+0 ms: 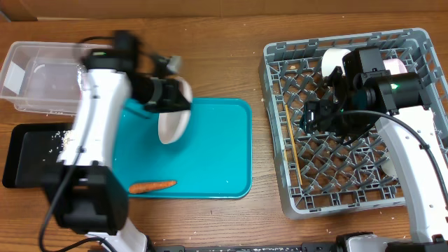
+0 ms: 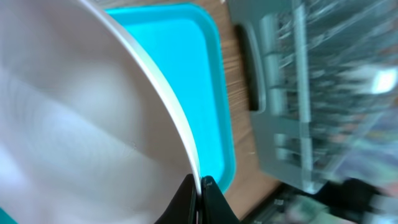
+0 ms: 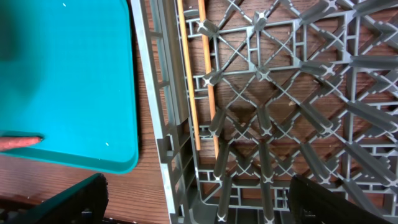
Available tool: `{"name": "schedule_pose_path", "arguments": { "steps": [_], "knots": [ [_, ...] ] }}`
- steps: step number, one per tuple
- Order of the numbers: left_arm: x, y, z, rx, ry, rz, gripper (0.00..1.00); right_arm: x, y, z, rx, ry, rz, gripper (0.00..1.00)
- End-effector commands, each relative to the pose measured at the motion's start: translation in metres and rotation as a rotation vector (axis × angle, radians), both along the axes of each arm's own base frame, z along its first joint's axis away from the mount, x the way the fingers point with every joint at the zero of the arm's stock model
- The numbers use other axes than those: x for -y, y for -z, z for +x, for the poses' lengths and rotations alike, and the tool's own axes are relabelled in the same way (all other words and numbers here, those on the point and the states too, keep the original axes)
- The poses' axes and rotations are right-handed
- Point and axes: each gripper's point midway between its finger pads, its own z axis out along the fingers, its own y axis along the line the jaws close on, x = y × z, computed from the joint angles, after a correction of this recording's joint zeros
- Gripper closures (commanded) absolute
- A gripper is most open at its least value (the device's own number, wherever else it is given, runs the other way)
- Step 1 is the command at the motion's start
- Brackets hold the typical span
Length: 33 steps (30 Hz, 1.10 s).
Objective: Sort waste into correct bins and load items into the dishwasher
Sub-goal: 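Carry the empty plate back and set it on the teal tray, then withdraw the left gripper and grasp the plate rim with the right gripper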
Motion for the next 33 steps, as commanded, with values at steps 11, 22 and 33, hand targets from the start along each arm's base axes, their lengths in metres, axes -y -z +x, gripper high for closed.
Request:
{"name": "schedule_pose_path", "arguments": {
  "steps": [11, 22, 33],
  "knots": [
    [0.081, 0.081, -0.019, -0.012, 0.040, 0.566, 0.96, 0.000, 0.001, -0.001, -0.001, -0.003, 0.000, 0.05],
    [0.065, 0.058, -0.016, -0.024, 0.012, 0.530, 0.55, 0.001, 0.001, 0.000, 0.003, -0.010, -0.005, 0.00],
    [-0.089, -0.060, -0.018, 0.053, -0.437, 0.466, 0.32, -0.066, -0.039, 0.043, 0.216, -0.107, 0.354, 0.00]
  ]
}}
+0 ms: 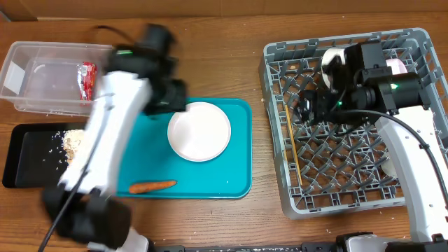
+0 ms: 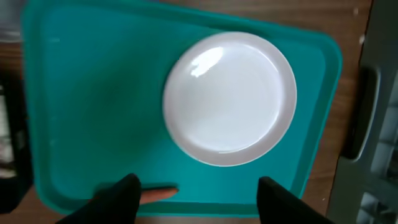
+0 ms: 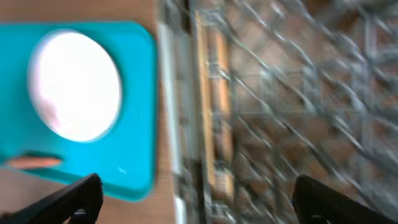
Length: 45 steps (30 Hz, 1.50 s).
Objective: Sort waste into correct bins and load items into the dishwasher
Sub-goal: 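Withdraw the left gripper and grasp the plate rim with the right gripper, then lift the white plate with the right gripper and carry it to the rack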
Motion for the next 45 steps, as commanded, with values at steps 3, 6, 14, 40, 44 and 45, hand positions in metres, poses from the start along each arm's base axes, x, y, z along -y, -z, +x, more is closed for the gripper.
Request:
{"name": "schedule_pose_path", "arguments": {
  "steps": [3, 6, 14, 40, 44, 45],
  "knots": [
    [-0.077, -0.046, -0.019, 0.090, -0.214, -0.005, 0.27, -0.080, -0.039, 0.014, 0.144, -0.174, 0.287, 0.00],
    [-0.103, -0.047, -0.027, 0.078, -0.299, -0.003, 0.25, -0.111, -0.033, 0.017, 0.192, -0.218, 0.208, 0.00],
    [-0.124, -0.044, -0.034, 0.055, -0.368, -0.005, 0.21, -0.156, 0.052, 0.019, 0.044, -0.170, 0.004, 0.00],
    [-0.124, -0.044, -0.034, 0.056, -0.364, -0.004, 0.21, -0.194, 0.214, 0.007, -0.311, -0.096, -0.056, 0.96],
    [-0.123, -0.044, -0.035, 0.052, -0.364, -0.005, 0.21, -0.188, 0.213, 0.012, -0.313, -0.079, -0.055, 0.96],
    [-0.123, -0.044, -0.035, 0.052, -0.364, -0.005, 0.21, -0.185, 0.210, 0.014, -0.317, -0.069, -0.057, 0.96]
  ]
}}
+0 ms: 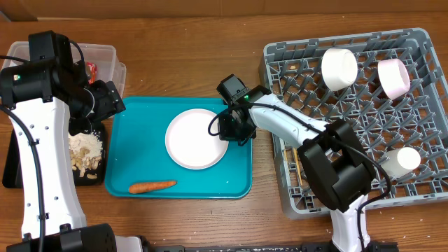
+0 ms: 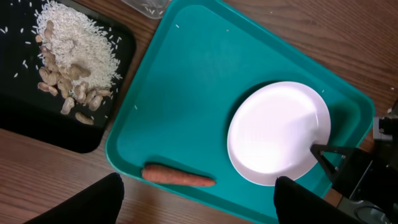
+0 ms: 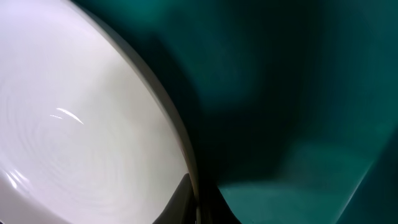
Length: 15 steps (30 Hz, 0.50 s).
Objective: Sort waste into correct bins and load items into the dishwasher
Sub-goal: 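Lift the white plate with the right gripper and carry it to the rack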
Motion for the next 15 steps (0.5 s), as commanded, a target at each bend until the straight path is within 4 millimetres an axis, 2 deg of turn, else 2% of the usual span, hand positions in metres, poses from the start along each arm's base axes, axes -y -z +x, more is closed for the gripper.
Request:
{"name": "schedule_pose_path", "arguments": {
  "steps": [1, 3, 7, 10, 13, 14, 15],
  "knots": [
    [0.001, -0.003, 0.000, 0.008, 0.012, -0.003, 0.21, 0.014, -0.002, 0.008, -0.008, 0.033, -0.030, 0.96],
    [0.001, -0.003, 0.000, 0.009, 0.013, -0.003, 0.21, 0.025, -0.015, 0.016, 0.007, 0.057, -0.051, 0.96],
    [0.000, -0.003, 0.000, 0.010, 0.015, -0.001, 0.21, 0.058, -0.068, 0.043, 0.128, 0.091, -0.120, 0.96],
    [0.000, -0.003, 0.000, 0.010, 0.015, -0.001, 0.21, 0.087, -0.126, 0.061, 0.273, 0.121, -0.174, 0.96],
    [0.000, -0.003, 0.001, 0.013, 0.015, -0.001, 0.21, 0.129, -0.187, 0.072, 0.450, 0.195, -0.285, 0.96],
    [0.000, -0.003, 0.001, 0.013, 0.015, -0.001, 0.21, 0.160, -0.222, 0.074, 0.563, 0.263, -0.384, 0.96],
    [0.000, -0.003, 0.001, 0.013, 0.015, -0.001, 0.21, 0.182, -0.244, 0.072, 0.635, 0.311, -0.466, 0.96]
  ]
}}
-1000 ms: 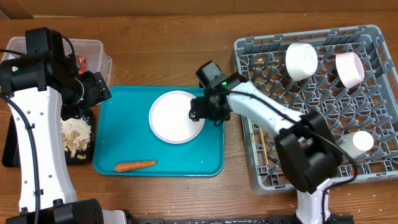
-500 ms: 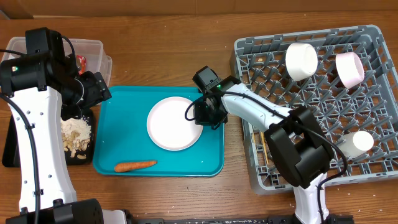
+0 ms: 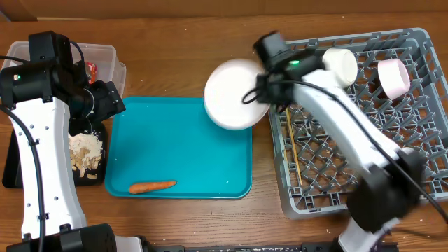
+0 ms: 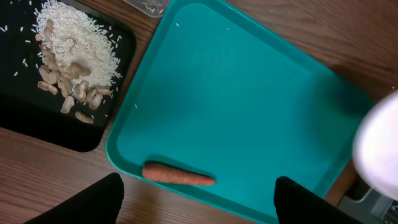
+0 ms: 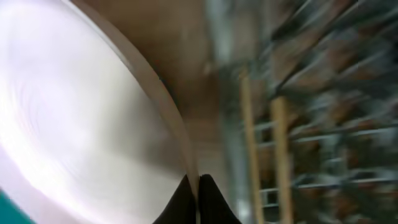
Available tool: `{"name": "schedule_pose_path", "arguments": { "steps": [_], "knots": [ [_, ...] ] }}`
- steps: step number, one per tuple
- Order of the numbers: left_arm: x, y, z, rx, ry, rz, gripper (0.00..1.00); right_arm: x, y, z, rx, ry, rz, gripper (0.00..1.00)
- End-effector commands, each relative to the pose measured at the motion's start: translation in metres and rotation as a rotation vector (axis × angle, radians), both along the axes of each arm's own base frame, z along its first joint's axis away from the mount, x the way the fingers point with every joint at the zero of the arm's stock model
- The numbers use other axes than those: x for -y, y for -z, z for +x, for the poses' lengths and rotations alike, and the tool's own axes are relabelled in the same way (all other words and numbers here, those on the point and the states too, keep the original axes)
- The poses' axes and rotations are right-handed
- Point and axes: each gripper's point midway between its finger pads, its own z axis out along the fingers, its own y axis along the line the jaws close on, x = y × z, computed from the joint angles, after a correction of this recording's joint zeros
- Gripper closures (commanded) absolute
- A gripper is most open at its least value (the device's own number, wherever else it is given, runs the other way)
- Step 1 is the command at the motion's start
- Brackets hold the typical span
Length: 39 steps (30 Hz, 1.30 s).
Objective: Sort waste into correct bins and load items into the dishwasher
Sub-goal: 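Lift the white plate with the right gripper and carry it to the rack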
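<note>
My right gripper (image 5: 198, 186) is shut on the rim of the white plate (image 3: 236, 103), holding it lifted above the teal tray's (image 3: 175, 150) far right corner, beside the grey dishwasher rack (image 3: 350, 119). The plate (image 5: 81, 118) fills the left of the right wrist view, blurred. An orange carrot (image 3: 152, 186) lies near the tray's front edge, also the carrot (image 4: 179, 176) in the left wrist view. My left gripper (image 4: 196, 205) hangs open above the tray's left side, empty. The black bin (image 4: 37, 118) holds rice and peanuts (image 4: 68, 62).
A clear plastic bin (image 3: 84, 59) with a red wrapper sits at the far left. The rack holds a white cup (image 3: 339, 66), a pink cup (image 3: 392, 77), and chopsticks (image 3: 292, 143) along its left side.
My right gripper, then shut on the plate's rim as it lay on the tray, has lifted the plate up and to the right, toward the rack. The left arm has not moved.
My left gripper held the plate tilted over the tray, the right arm above the rack. Then the plate lay flat on the tray, the left gripper open. The right gripper then shut on its rim, and now holds it lifted by the rack.
</note>
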Motion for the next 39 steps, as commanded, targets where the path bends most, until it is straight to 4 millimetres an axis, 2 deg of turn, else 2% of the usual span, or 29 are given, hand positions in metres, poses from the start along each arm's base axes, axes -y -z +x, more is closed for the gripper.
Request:
{"name": "schedule_pose_path", "arguments": {
  "steps": [1, 3, 5, 7, 8, 18, 19, 24, 26, 33, 39],
  "knots": [
    [0.000, -0.003, 0.002, 0.016, 0.015, -0.001, 0.21, 0.086, -0.119, 0.009, 0.387, 0.180, -0.310, 0.96],
    [0.000, -0.003, 0.002, 0.016, 0.014, 0.000, 0.21, 0.124, -0.150, -0.002, 0.483, 0.320, -0.468, 0.96],
    [0.000, -0.003, 0.002, 0.016, 0.014, 0.000, 0.21, 0.164, -0.179, -0.022, 0.591, 0.535, -0.633, 0.96],
    [0.000, -0.003, 0.002, 0.016, 0.015, -0.001, 0.21, 0.183, -0.194, -0.037, 0.652, 0.642, -0.736, 0.96],
    [0.000, -0.003, 0.002, 0.016, 0.015, -0.001, 0.21, 0.185, -0.192, -0.040, 0.646, 0.642, -0.763, 0.96],
    [0.000, -0.003, 0.001, 0.011, 0.014, -0.002, 0.21, 0.180, -0.125, -0.045, 0.525, 0.615, -0.756, 0.96],
    [0.001, -0.003, 0.000, 0.011, 0.015, -0.002, 0.21, 0.181, -0.113, -0.046, 0.509, 0.605, -0.771, 0.96],
    [0.000, -0.003, 0.001, 0.013, 0.014, -0.002, 0.21, 0.178, -0.084, -0.051, 0.462, 0.579, -0.770, 0.96],
    [0.000, -0.003, 0.001, 0.013, 0.015, -0.002, 0.21, 0.175, -0.076, -0.052, 0.448, 0.567, -0.756, 0.96],
    [0.000, -0.003, 0.001, 0.013, 0.014, -0.002, 0.21, 0.160, -0.066, -0.052, 0.431, 0.538, -0.707, 0.96],
    [0.001, -0.003, 0.001, 0.012, 0.015, -0.002, 0.21, 0.157, -0.054, -0.056, 0.399, 0.556, -0.665, 0.96]
  ]
}}
